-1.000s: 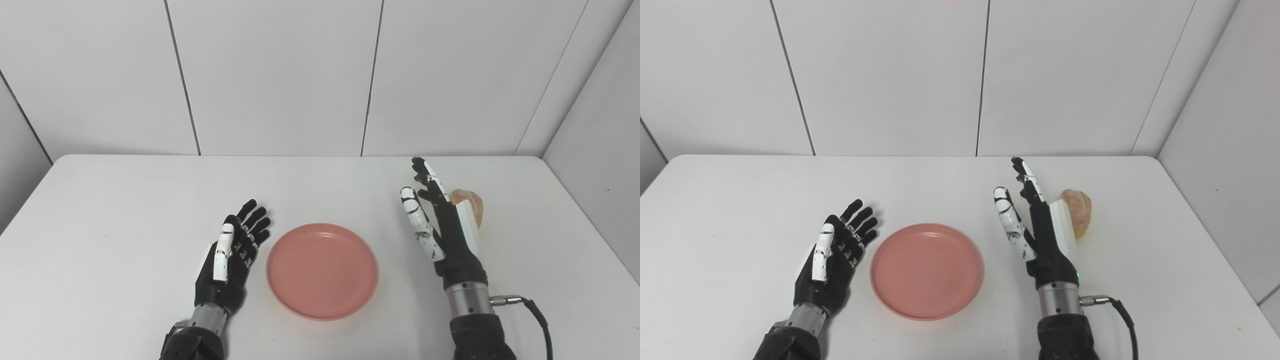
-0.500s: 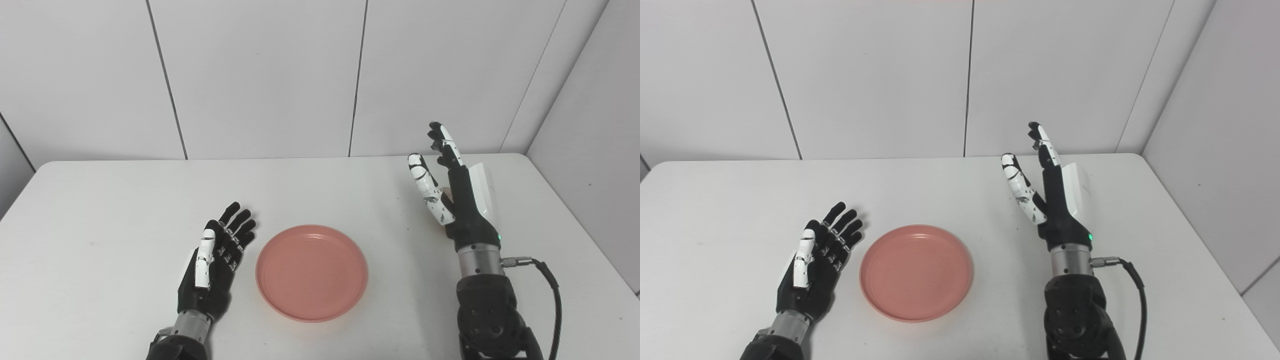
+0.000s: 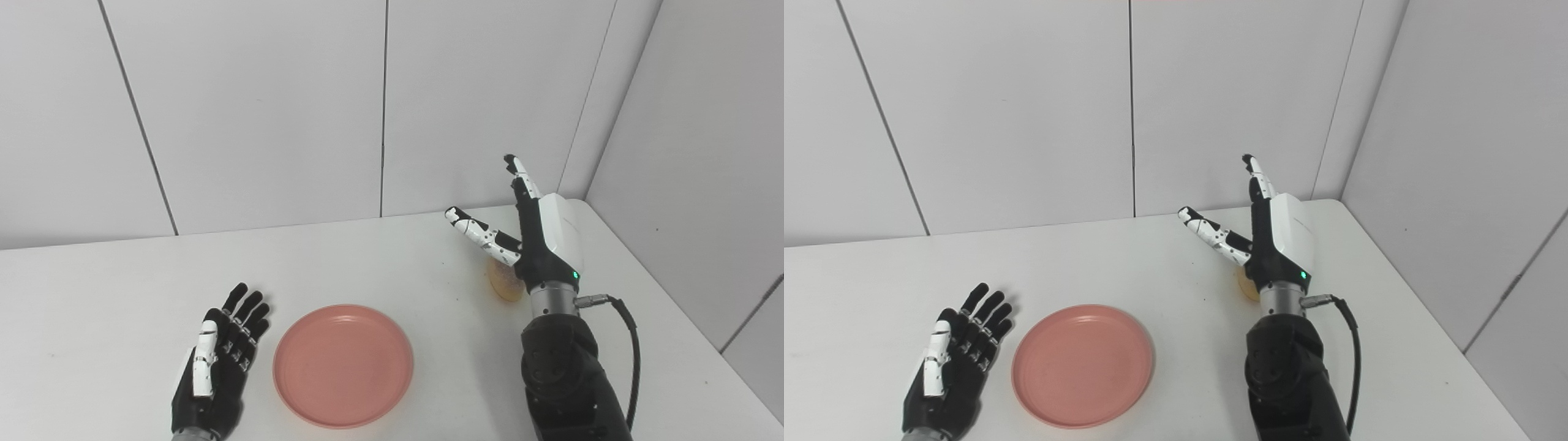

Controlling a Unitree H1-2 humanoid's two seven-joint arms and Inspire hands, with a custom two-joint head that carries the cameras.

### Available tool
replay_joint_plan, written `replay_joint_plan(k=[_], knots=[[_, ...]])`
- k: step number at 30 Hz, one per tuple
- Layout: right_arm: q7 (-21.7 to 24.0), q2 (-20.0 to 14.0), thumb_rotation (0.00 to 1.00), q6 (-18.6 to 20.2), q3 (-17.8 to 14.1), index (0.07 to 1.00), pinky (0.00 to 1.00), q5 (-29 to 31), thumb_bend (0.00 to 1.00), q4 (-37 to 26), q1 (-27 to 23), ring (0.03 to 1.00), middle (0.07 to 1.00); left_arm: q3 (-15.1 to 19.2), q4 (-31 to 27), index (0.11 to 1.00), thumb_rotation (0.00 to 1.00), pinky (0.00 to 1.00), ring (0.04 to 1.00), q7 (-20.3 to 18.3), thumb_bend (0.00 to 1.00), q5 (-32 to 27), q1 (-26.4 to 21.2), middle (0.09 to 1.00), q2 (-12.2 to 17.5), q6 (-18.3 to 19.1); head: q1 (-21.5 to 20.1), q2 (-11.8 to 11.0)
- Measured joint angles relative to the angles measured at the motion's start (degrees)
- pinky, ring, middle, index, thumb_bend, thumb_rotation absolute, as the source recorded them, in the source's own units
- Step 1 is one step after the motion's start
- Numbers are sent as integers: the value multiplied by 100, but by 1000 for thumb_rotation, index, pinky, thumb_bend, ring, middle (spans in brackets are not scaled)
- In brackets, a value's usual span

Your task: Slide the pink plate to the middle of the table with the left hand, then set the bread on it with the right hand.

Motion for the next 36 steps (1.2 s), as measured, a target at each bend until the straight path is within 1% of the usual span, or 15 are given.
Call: replay_joint_plan(k=[2, 7, 13, 19, 23, 30, 36], knots=[[-1, 29, 728, 56, -68, 942, 731, -281, 911, 146, -61, 858, 912, 10, 35, 901, 1000, 963, 920, -28, 299, -3, -29, 914, 9, -1, -35, 0], [167, 133, 709, 94, -257, 960, 766, -793, 932, 400, -162, 895, 938, 48, 48, 902, 1000, 967, 926, -40, 302, -55, -46, 918, 13, -1, -53, 9], [473, 190, 696, 101, -549, 957, 733, -1234, 965, 668, -293, 880, 934, 57, 54, 905, 1000, 975, 930, -40, 298, -59, -49, 919, 19, 0, -132, 70], [637, 193, 687, 101, -782, 963, 758, -1360, 974, 1021, -386, 894, 946, 72, 60, 915, 1000, 986, 938, -43, 297, -127, -56, 930, 37, 5, -149, 70], [724, 264, 678, 102, -1026, 966, 760, -1465, 973, 1209, -472, 900, 951, 70, 63, 915, 1000, 984, 933, -54, 300, -128, -57, 926, 61, 7, -176, 97], [863, 341, 714, 102, -1201, 961, 768, -1627, 1000, 1481, -509, 892, 938, 85, 61, 909, 1000, 973, 924, -60, 298, -162, -59, 920, 66, 41, -202, 158], [828, 340, 732, 103, -1327, 952, 769, -1641, 1000, 2043, -636, 889, 929, 114, 49, 909, 1000, 967, 923, -32, 294, -247, -64, 918, 67, 116, -202, 193]])
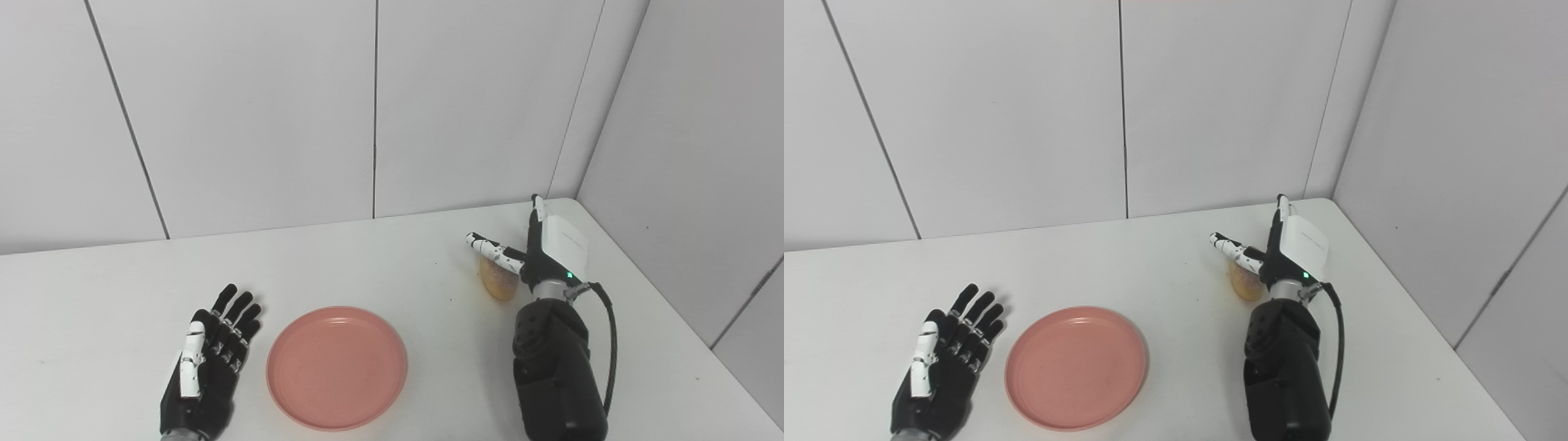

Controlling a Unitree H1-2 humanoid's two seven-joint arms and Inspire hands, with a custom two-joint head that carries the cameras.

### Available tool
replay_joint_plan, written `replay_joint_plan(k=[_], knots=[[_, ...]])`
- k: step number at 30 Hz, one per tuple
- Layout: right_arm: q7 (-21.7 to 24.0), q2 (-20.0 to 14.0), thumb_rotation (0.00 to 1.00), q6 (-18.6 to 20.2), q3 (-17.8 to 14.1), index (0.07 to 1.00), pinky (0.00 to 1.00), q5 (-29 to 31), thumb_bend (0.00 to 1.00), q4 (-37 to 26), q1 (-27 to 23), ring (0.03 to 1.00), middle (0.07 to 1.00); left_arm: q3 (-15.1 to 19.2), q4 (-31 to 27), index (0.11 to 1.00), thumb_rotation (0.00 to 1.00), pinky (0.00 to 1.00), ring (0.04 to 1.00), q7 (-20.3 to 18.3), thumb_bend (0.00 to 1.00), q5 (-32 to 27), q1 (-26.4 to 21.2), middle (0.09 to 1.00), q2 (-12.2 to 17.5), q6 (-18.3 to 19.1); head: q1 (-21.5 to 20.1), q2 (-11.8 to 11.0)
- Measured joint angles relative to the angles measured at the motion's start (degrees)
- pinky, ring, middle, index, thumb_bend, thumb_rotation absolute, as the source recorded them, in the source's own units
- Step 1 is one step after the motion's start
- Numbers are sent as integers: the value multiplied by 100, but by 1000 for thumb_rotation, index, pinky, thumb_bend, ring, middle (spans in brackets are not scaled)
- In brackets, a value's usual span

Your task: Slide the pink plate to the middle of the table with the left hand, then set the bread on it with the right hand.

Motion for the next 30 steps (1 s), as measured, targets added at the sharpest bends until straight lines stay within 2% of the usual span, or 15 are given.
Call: replay_joint_plan(k=[10, 14, 22, 30], knots=[[-59, 29, 746, 0, -244, 933, 764, -12, 1000, 490, -229, 868, 903, 26, -14, 898, 1000, 969, 918, -21, 305, -6, -3, 911, 37, 29, -35, 88], [-62, 63, 725, 0, -298, 900, 717, -9, 1000, 652, -282, 830, 869, 44, -35, 896, 1000, 963, 911, -20, 305, -7, -2, 905, 36, 44, -9, 141], [-72, 191, 718, 1, -448, 866, 696, 4, 1000, 1013, -463, 781, 827, 73, -38, 893, 1000, 965, 913, -20, 304, -8, -2, 906, 35, 52, -26, 167], [32, 194, 716, 1, -496, 859, 727, -204, 1000, 1222, -611, 790, 833, 129, -40, 897, 1000, 967, 912, -19, 304, -106, -3, 908, 35, 86, -35, 202]])
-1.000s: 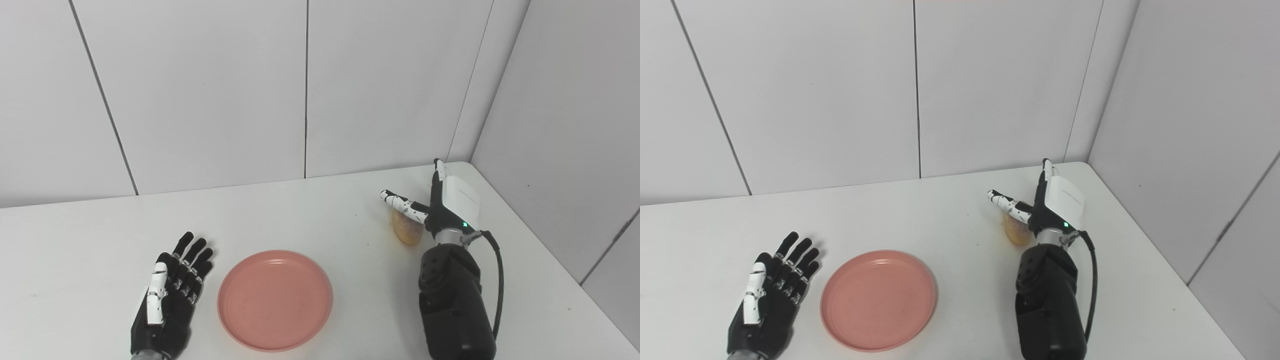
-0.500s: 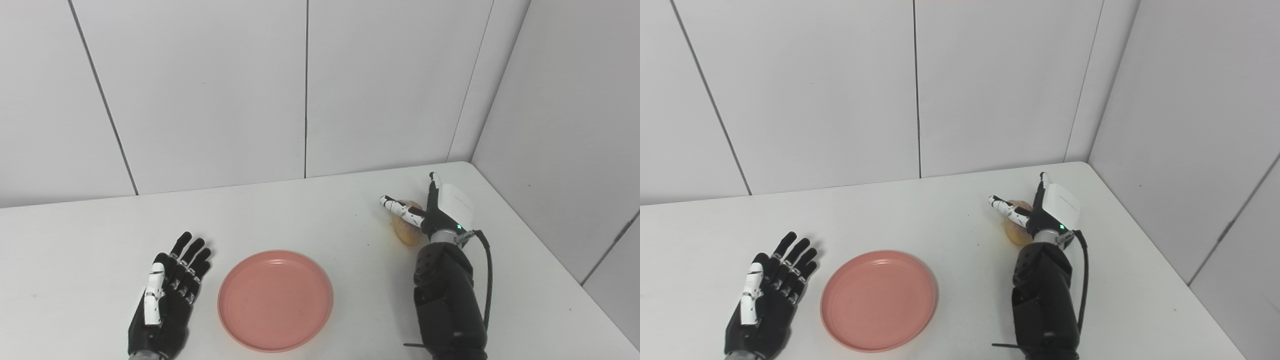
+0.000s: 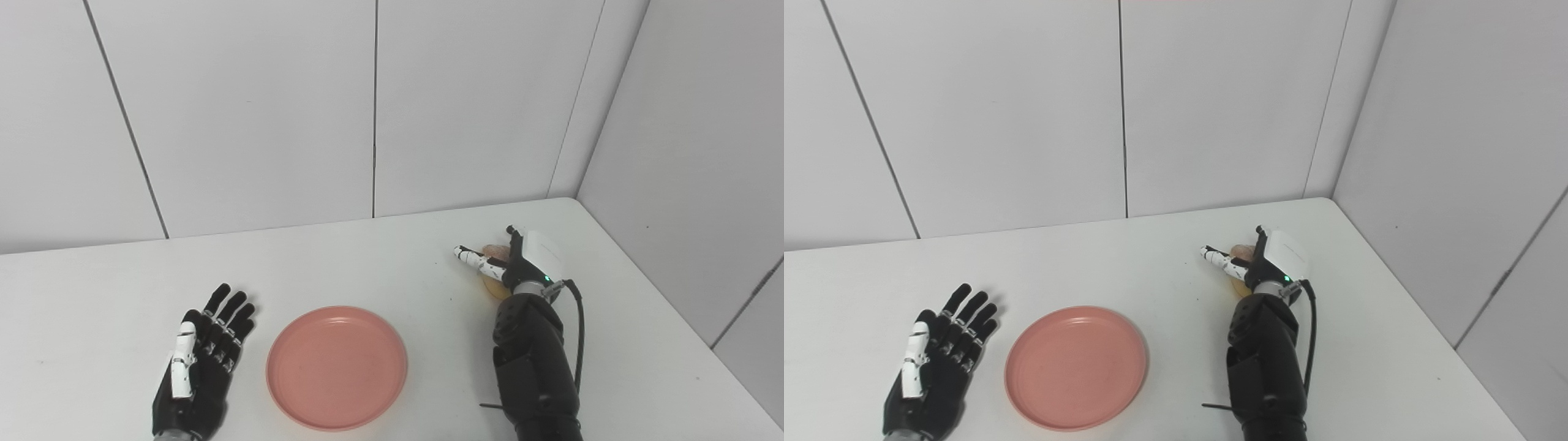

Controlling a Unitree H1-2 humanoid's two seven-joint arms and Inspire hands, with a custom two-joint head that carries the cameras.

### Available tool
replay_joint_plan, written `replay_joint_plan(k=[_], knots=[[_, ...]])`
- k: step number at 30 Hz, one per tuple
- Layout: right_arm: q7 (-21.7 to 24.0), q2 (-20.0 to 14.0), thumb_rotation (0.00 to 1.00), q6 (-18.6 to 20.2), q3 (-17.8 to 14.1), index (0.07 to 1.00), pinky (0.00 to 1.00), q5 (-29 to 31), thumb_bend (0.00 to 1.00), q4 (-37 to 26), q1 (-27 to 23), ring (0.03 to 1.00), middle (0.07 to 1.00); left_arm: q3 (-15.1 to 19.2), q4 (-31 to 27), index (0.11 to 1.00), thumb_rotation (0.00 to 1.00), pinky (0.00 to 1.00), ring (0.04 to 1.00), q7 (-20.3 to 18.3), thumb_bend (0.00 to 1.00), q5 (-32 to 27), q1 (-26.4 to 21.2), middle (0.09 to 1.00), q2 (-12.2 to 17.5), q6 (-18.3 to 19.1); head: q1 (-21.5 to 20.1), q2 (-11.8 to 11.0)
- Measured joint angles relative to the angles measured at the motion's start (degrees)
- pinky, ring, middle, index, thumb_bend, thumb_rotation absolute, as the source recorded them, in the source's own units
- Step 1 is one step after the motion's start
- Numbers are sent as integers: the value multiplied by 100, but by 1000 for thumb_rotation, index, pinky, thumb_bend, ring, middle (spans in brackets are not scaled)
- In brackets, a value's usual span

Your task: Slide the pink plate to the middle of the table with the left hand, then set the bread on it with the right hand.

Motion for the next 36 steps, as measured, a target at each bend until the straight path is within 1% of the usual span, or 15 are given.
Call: replay_joint_plan(k=[4, 6, 10, 11, 17, 19, 20, 22, 23, 25, 27, 28, 30, 32, 36], knots=[[21, 0, 696, 0, -33, 865, 749, -79, 1000, 109, -33, 806, 849, -1, -10, 894, 1000, 964, 911, 3, 303, 0, 0, 906, 0, 9, 0, 9], [30, 3, 680, 0, -57, 858, 731, -107, 1000, 132, -35, 796, 845, -2, -12, 895, 1000, 962, 912, 3, 303, 0, 0, 906, 0, 10, 0, 9], [53, 1, 654, 0, -111, 845, 738, -173, 1000, 132, -43, 806, 851, -6, -9, 889, 1000, 957, 908, 3, 311, 0, 0, 900, 1, 9, 35, 9], [93, 2, 646, 0, -114, 854, 751, -214, 1000, 131, -45, 822, 870, -6, -9, 886, 1000, 957, 906, 3, 313, 0, 0, 899, 1, 9, 35, 18], [439, 1, 626, 0, -125, 858, 744, -610, 1000, 124, -88, 835, 872, -5, -17, 888, 1000, 955, 908, 17, 309, 0, 1, 900, -2, 11, 53, 26], [609, -2, 595, -1, -124, 852, 712, -793, 993, 119, -108, 817, 851, -3, -18, 886, 1000, 949, 904, 18, 309, 0, 2, 898, -4, 11, 53, 35], [658, -2, 564, -1, -132, 853, 715, -857, 979, 118, -122, 823, 853, -2, -20, 888, 1000, 950, 905, 18, 310, 0, 2, 900, -4, 11, 53, 35], [808, 0, 551, -1, -211, 852, 715, -999, 974, 113, -176, 825, 853, 0, -23, 889, 1000, 950, 905, 18, 310, -1, 2, 900, -6, 15, 53, 35], [875, -1, 540, -1, -228, 855, 736, -1040, 945, 107, -188, 839, 857, 0, -25, 890, 1000, 950, 904, 18, 312, -1, 3, 900, -7, 16, 53, 35], [1013, -18, 505, -1, -199, 873, 774, -1124, 920, 94, -189, 877, 886, -1, -25, 891, 1000, 951, 905, 18, 312, -1, 3, 901, -6, 16, 70, 35], [1107, -30, 438, -1, -192, 848, 724, -1151, 926, 75, -189, 861, 872, -2, -24, 887, 1000, 953, 906, 18, 313, -1, 3, 899, -6, 16, 79, 35], [1117, -26, 431, -1, -238, 840, 692, -1118, 926, 56, -191, 833, 853, -2, -22, 887, 1000, 953, 905, 18, 314, -1, 3, 899, -6, 16, 79, 35], [1130, -23, 403, -1, -304, 812, 576, -1001, 922, -10, -195, 725, 781, -2, -22, 886, 1000, 950, 904, 18, 317, -1, 3, 899, -7, 16, 88, 35], [1168, -63, 381, -1, -317, 799, 553, -949, 913, -58, -195, 692, 757, 1, -23, 885, 1000, 944, 902, 18, 318, -1, 3, 897, -7, 16, 105, 35], [1267, -104, 316, -1, -303, 799, 535, -944, 882, -89, -190, 673, 740, 17, -36, 884, 1000, 942, 900, 18, 323, -14, 12, 893, -10, 16, 114, 44]])
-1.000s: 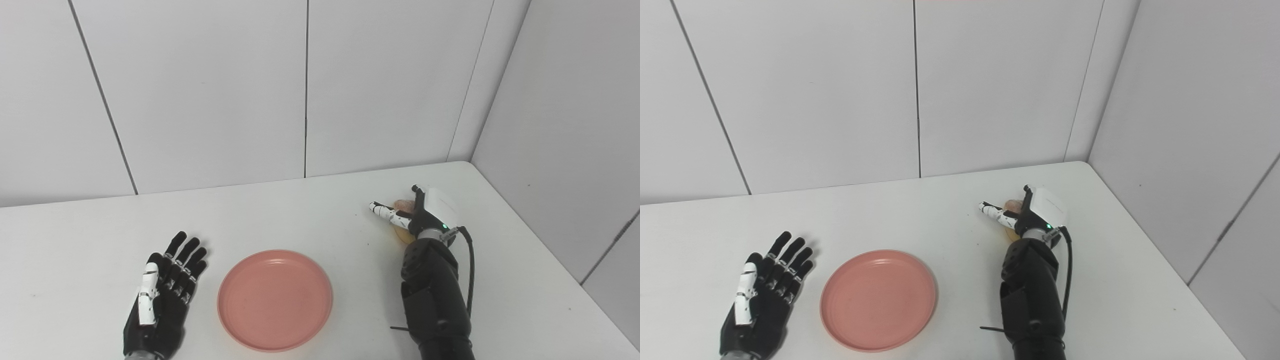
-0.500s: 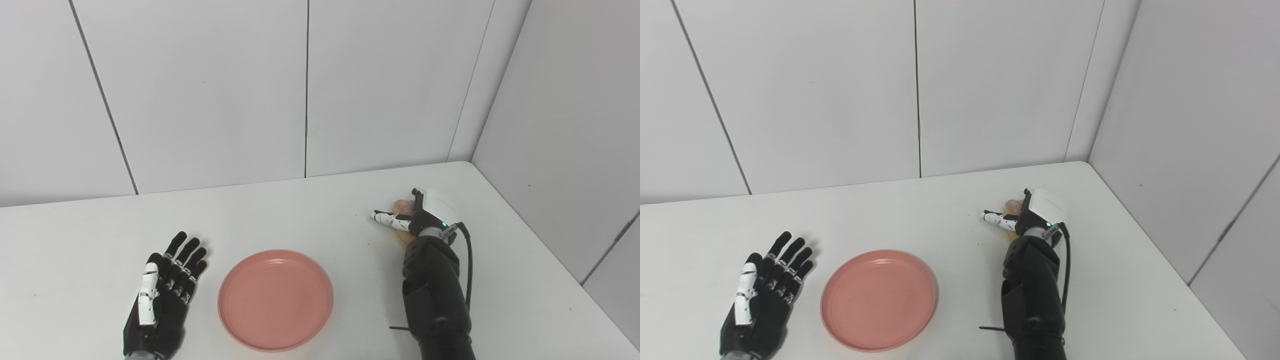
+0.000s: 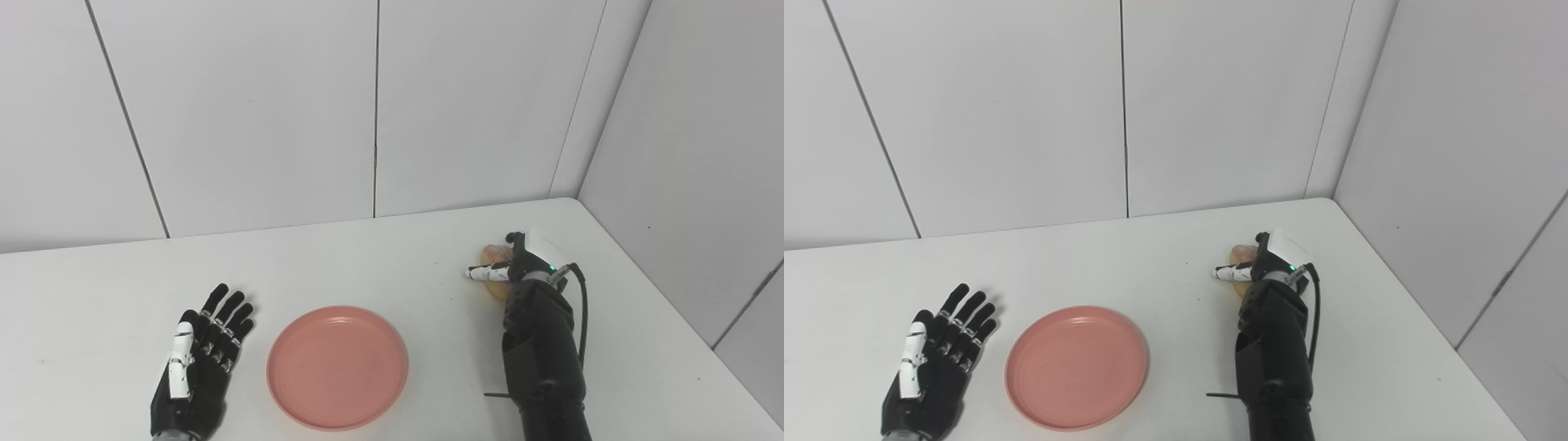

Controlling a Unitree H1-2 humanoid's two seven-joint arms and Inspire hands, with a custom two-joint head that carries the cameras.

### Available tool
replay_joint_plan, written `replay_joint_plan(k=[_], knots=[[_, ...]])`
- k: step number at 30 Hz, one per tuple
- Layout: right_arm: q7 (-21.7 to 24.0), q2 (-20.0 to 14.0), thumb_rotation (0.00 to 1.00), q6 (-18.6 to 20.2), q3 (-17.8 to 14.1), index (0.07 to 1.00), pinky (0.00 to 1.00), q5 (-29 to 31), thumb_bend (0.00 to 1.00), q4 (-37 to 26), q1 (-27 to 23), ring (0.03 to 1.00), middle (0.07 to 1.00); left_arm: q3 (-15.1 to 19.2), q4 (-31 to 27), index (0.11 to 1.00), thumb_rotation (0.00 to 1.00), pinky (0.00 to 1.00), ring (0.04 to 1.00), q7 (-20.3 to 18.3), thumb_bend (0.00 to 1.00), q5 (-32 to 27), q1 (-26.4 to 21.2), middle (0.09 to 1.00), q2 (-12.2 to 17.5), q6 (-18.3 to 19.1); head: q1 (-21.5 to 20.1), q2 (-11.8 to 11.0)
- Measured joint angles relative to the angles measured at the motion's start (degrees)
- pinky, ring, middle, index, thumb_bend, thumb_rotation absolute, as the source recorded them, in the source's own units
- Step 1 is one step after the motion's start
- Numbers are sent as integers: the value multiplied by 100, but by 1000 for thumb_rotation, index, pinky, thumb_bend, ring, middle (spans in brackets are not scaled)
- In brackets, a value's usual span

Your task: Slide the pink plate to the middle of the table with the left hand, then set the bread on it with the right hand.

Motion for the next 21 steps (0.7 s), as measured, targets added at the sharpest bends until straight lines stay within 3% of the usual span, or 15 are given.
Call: replay_joint_plan(k=[5, 8, 9, 10, 12, 14, 21], knots=[[-117, 0, 262, 0, 77, 788, 456, 44, 829, -8, 39, 602, 690, 6, -4, 886, 1000, 945, 901, 9, 325, -1, 0, 896, -10, 4, 9, 0], [-124, -16, 202, 0, 121, 736, 304, 55, 783, -9, 46, 380, 486, 6, -4, 886, 1000, 950, 903, 8, 330, -1, 1, 898, -10, 4, 17, 0], [-127, -21, 175, 0, 139, 687, 285, 70, 770, -8, 54, 355, 455, 5, -4, 886, 1000, 949, 903, 8, 330, -1, 1, 897, -10, 4, 18, 0], [-130, -27, 150, 0, 157, 641, 283, 103, 758, -9, 59, 357, 455, 4, -4, 884, 1000, 947, 902, 8, 331, -1, 1, 896, -10, 4, 18, 0], [-145, -48, 141, 0, 201, 547, 285, 185, 617, -9, 68, 364, 463, 4, -4, 884, 1000, 948, 902, 8, 332, -1, 1, 896, -10, 4, 18, 0], [-177, -72, 135, 0, 254, 500, 283, 246, 539, -16, 94, 364, 462, 4, -3, 885, 1000, 951, 905, 8, 331, -1, 0, 898, -10, 4, 26, 9], [-101, -61, 126, 1, 262, 486, 283, 322, 516, -178, 175, 368, 459, 3, -1, 878, 1000, 939, 895, 6, 335, 0, 1, 892, -11, 1, 79, 0]])
